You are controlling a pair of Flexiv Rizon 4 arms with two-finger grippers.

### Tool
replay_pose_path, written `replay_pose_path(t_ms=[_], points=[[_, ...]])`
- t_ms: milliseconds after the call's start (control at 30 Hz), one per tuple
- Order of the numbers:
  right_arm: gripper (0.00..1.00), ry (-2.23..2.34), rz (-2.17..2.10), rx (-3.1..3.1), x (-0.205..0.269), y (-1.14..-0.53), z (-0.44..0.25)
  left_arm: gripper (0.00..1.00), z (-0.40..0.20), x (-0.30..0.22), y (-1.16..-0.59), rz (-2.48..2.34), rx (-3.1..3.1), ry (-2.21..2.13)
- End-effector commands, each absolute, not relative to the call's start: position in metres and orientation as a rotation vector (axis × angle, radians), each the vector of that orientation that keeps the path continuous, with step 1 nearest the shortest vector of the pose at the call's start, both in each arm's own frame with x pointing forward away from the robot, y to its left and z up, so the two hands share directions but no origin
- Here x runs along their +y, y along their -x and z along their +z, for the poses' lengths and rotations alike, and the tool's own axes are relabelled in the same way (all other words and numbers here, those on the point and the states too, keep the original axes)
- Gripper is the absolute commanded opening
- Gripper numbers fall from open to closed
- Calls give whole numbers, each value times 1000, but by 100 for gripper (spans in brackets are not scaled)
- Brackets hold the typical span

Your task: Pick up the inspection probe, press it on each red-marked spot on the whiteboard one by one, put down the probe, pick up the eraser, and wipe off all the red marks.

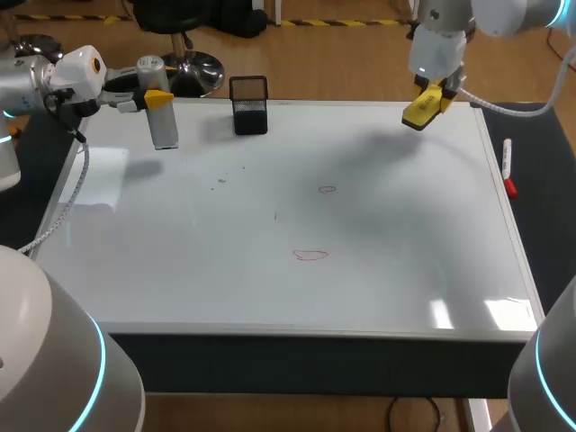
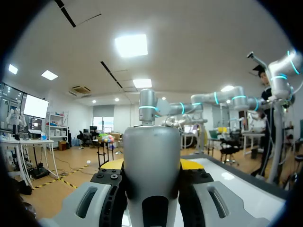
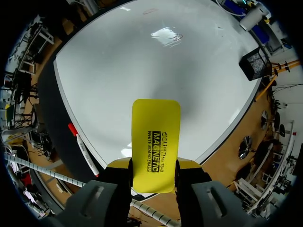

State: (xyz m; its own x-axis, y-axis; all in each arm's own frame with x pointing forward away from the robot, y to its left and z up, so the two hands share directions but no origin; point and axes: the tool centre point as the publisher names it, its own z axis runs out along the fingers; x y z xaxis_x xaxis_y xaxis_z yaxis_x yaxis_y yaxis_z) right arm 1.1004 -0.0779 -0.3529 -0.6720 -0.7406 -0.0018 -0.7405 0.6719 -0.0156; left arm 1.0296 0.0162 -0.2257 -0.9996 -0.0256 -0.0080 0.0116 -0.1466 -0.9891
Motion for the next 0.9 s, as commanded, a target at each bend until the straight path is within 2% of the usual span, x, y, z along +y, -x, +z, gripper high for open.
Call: replay_pose_path(t_ms=[33,333,900], points=[[0,1273,-25,2865,-79,-1101,-352,0,-224,15,-1028,-2353,2035,22],[0,1273,-25,2865,-79,-1101,-352,0,-220,-11,-1010,-2398,2027,-69],[0,1273,-25,2865,-79,-1101,-352,0,-205,-150,-948,-2617,2095,-505]])
